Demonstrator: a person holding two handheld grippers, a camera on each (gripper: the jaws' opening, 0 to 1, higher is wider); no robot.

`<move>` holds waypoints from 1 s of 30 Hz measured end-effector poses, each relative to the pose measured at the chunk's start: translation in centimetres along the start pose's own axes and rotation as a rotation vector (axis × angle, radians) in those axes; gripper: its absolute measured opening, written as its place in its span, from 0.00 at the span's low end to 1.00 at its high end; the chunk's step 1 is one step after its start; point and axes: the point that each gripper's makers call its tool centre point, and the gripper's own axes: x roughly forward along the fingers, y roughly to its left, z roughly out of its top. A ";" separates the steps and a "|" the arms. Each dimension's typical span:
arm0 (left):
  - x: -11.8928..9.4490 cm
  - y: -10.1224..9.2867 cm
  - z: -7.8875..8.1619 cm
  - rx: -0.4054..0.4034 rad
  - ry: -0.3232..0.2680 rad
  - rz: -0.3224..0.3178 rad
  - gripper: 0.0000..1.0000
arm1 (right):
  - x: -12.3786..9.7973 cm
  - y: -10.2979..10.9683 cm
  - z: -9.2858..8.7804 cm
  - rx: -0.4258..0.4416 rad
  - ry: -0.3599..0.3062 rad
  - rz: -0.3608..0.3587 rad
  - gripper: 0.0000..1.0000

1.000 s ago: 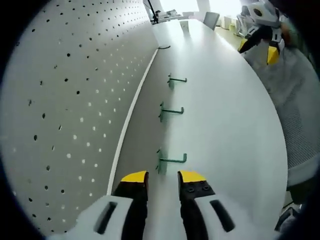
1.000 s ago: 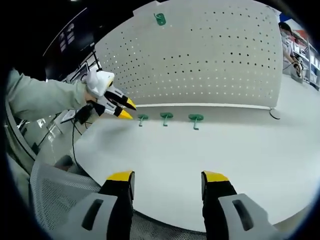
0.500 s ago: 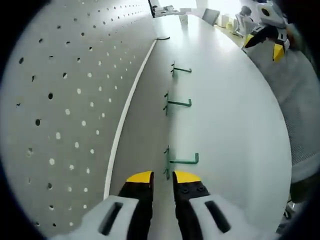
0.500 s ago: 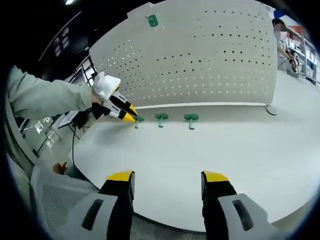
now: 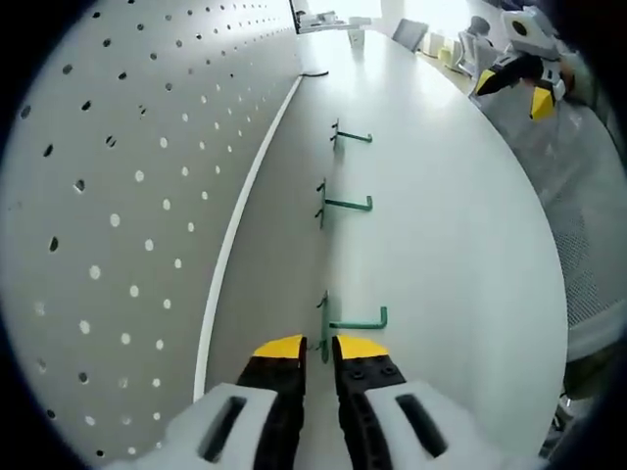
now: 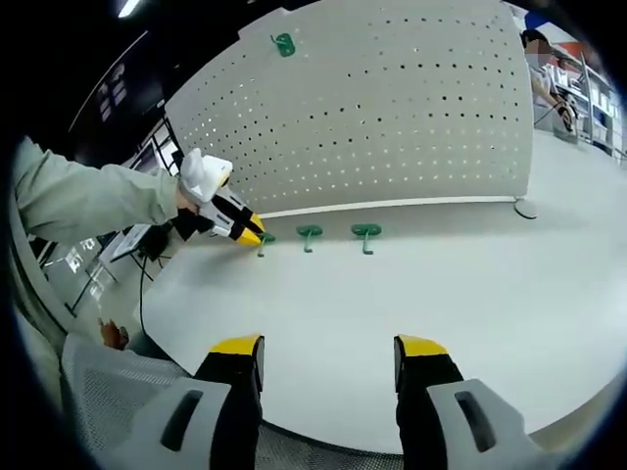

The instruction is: Insert the hook assembly into the mounting plate slot until the hook locks in place.

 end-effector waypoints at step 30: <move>-2.4 -1.3 0.9 -0.253 -0.129 0.149 0.03 | -0.1 0.3 0.3 -0.024 -0.011 0.007 0.51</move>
